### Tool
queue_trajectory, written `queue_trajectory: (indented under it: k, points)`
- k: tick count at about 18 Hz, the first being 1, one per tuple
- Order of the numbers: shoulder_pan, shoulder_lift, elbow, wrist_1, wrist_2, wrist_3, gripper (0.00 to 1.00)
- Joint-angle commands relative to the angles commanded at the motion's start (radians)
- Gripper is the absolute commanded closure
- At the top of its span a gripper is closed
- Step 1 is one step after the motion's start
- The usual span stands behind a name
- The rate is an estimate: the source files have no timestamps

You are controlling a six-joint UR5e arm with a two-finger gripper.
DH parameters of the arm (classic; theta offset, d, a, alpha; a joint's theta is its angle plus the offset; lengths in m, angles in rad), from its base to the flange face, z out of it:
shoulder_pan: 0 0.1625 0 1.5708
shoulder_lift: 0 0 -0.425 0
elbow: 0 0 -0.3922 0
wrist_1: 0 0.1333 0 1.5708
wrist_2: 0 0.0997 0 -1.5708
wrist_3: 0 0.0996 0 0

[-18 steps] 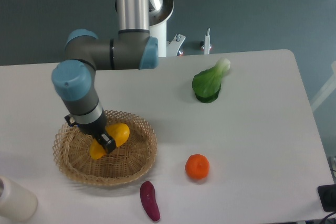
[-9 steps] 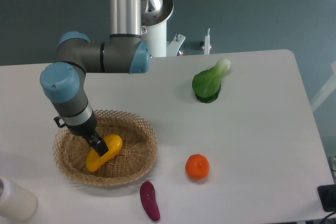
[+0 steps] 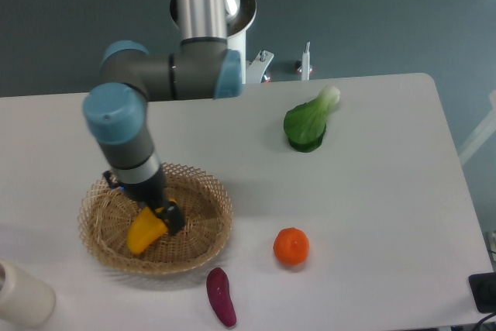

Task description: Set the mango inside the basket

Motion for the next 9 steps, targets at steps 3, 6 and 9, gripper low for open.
queue_trajectory:
  k: [3,6,9]
  points:
    - [0.075,0.009,0.002,-0.026,0.005,0.158,0.00]
    - [0.159,0.009,0.002,-0.029,0.002,0.239,0.00]
    - [0.248,0.011,-0.001,-0.035,-0.002,0.377,0.00]
